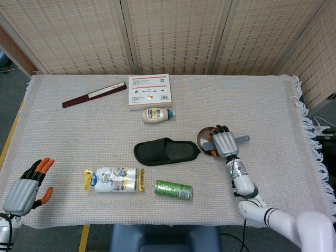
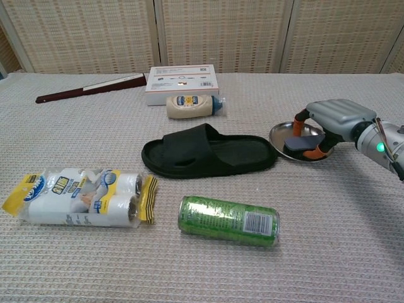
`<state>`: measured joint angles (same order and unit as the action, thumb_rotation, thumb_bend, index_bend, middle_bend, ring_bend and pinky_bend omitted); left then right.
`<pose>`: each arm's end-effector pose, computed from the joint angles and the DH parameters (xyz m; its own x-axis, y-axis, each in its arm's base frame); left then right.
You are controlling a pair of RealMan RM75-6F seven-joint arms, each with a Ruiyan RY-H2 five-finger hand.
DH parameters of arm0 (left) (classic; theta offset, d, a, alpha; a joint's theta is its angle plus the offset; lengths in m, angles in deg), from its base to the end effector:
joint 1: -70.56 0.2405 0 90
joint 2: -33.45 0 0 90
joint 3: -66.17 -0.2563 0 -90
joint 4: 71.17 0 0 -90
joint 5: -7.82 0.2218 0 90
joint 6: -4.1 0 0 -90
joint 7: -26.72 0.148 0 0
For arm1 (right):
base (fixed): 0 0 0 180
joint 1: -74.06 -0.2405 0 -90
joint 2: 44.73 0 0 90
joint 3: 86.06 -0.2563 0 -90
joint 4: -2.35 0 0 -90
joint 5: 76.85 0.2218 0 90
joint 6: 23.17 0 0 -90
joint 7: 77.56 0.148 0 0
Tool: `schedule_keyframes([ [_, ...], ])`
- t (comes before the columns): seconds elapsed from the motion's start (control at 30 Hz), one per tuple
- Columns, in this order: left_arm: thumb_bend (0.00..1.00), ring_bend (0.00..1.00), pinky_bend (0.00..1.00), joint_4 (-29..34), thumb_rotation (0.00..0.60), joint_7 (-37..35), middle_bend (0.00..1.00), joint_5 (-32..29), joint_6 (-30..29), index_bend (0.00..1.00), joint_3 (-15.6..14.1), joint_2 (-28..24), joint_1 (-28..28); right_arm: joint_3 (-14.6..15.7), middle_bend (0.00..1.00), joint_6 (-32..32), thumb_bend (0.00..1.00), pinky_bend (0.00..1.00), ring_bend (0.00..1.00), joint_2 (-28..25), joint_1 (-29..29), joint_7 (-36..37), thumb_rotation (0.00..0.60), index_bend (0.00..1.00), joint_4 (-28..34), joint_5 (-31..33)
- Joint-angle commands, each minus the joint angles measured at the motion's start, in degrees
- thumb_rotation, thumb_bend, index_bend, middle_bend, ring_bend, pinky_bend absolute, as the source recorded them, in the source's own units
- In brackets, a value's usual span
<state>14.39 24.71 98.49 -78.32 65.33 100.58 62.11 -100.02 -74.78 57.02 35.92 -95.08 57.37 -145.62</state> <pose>-0.3214 0.1925 0.1229 0.4409 0.0828 0.8937 0.8930 -0.1404 -0.4275 -0.2308 -0.3861 -0.0511 0.5675 -0.1938 0.8003 -0.8211 -0.2062 0.5323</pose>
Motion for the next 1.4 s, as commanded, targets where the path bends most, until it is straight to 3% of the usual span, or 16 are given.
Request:
schedule_keyframes([
  [0.03,0.46,0.0,0.2,-0.1,0.6,-0.1,0.0,0.1,-0.1,0.0,0.0,0.0,0.0,0.2,0.36,-0.4,0.18,0.26,0.19,0.4,-0.1,0.2,0.6,0.55,-0.5,-0.1],
  [0.23,0.46,0.0,0.2,0.0,0.6,-0.2,0.0,0.1,-0.2,0.0,0.0,0.0,0.1,0.4,0.41,-1.0,0.18,0.4,0.25,0.6,-0.1,0.7,0.6,0.61,-0.8,-0.4],
  [0.47,0.46,0.0,0.2,0.1,0.6,-0.3,0.0,0.3,-0.3,0.0,-0.1,-0.1,0.0,0.9,0.53,-4.2,0.21,0.66,0.41,1.4,-0.2,2.0,0.6,0.78,-2.1,-2.4],
  [0.57,0.46,0.0,0.2,0.0,0.6,-0.3,0.0,0.4,-0.2,0.0,-0.2,-0.1,0.0,1.0,0.57,-5.6,0.23,0.73,0.44,1.8,-0.3,2.4,0.6,0.83,-2.8,-3.2],
  [0.83,0.46,0.0,0.2,-0.1,0.6,-0.6,0.0,0.4,-0.1,0.0,-0.3,0.0,0.0,1.4,0.62,-6.9,0.28,0.78,0.5,1.5,-0.7,2.6,0.6,0.91,-2.7,-4.6],
  [1.0,0.5,0.0,0.2,0.0,0.6,-0.7,0.0,0.3,0.5,0.0,-0.4,-0.1,-0.2,2.3,0.66,-7.3,0.29,0.84,0.56,-0.7,-2.4,0.9,0.6,0.96,0.5,-7.5],
  [1.17,0.6,0.0,0.2,0.3,0.6,-1.0,0.0,0.6,0.1,0.0,-0.4,-0.4,-0.2,2.5,0.66,-5.2,0.3,0.84,0.57,-3.9,-5.1,-3.6,0.6,0.97,5.9,-9.0],
  [1.4,0.61,0.0,0.2,0.7,0.6,-1.7,0.0,1.3,-0.5,0.0,-0.6,-0.9,0.0,1.9,0.67,2.3,0.33,0.84,0.57,-8.8,-9.5,-15.4,0.6,0.98,14.7,-5.4],
])
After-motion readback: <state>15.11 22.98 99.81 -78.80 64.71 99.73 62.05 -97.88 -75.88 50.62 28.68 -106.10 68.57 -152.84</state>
